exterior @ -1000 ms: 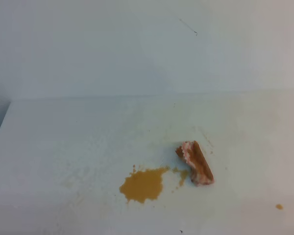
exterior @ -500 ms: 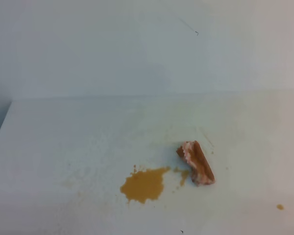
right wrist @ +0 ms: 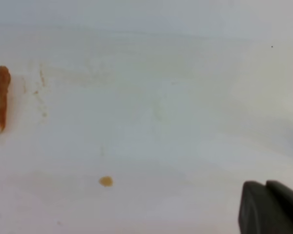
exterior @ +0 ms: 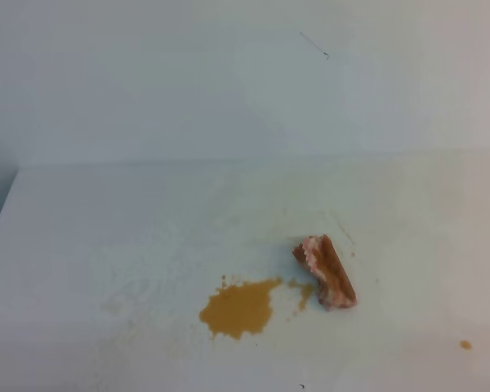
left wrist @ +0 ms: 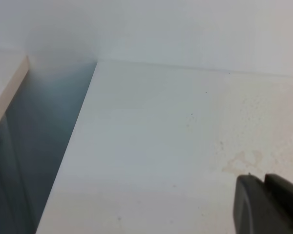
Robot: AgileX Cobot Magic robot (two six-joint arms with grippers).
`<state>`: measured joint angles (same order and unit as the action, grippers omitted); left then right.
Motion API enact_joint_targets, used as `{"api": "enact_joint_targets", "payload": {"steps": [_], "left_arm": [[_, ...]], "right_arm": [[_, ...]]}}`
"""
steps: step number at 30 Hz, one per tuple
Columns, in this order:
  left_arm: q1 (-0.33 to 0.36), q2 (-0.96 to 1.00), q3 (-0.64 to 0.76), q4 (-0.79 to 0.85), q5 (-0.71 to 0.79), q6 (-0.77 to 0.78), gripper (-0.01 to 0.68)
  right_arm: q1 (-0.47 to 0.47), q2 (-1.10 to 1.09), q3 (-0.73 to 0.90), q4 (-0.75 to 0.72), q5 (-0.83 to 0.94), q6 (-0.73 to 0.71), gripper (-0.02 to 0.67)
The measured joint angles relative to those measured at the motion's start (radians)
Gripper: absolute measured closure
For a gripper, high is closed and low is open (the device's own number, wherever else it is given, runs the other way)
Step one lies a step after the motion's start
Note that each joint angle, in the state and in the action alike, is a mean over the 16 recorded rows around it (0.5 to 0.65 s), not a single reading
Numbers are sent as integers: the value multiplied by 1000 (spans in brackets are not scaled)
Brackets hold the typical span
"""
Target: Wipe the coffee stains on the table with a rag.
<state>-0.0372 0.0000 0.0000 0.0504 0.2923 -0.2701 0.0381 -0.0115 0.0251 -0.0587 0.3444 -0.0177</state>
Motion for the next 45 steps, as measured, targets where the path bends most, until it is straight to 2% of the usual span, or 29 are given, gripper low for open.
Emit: {"api": "enact_joint_targets", "payload": {"steps": [8,19,25,29,33,45], "left_arm": [[0,-2,2,0,-1,0,677],[0,-8,8,-3,-4,0,676],[0,-4,4,-6,-2,0,676],[0,0,0,-8,0,0,677],[0,0,0,-9,0,0,677],[1,-12,12,-10,-5,0,675]], "right_arm": [[0,0,3,18,-126,1,651],[0,0,0,57,-565,28,651],[0,3,-59,75,-696,35,651],[0,32,-145,79,-668,27,651],[0,103,-263,89,-557,22,651],[0,491,-574,211,-206,35,651]]}}
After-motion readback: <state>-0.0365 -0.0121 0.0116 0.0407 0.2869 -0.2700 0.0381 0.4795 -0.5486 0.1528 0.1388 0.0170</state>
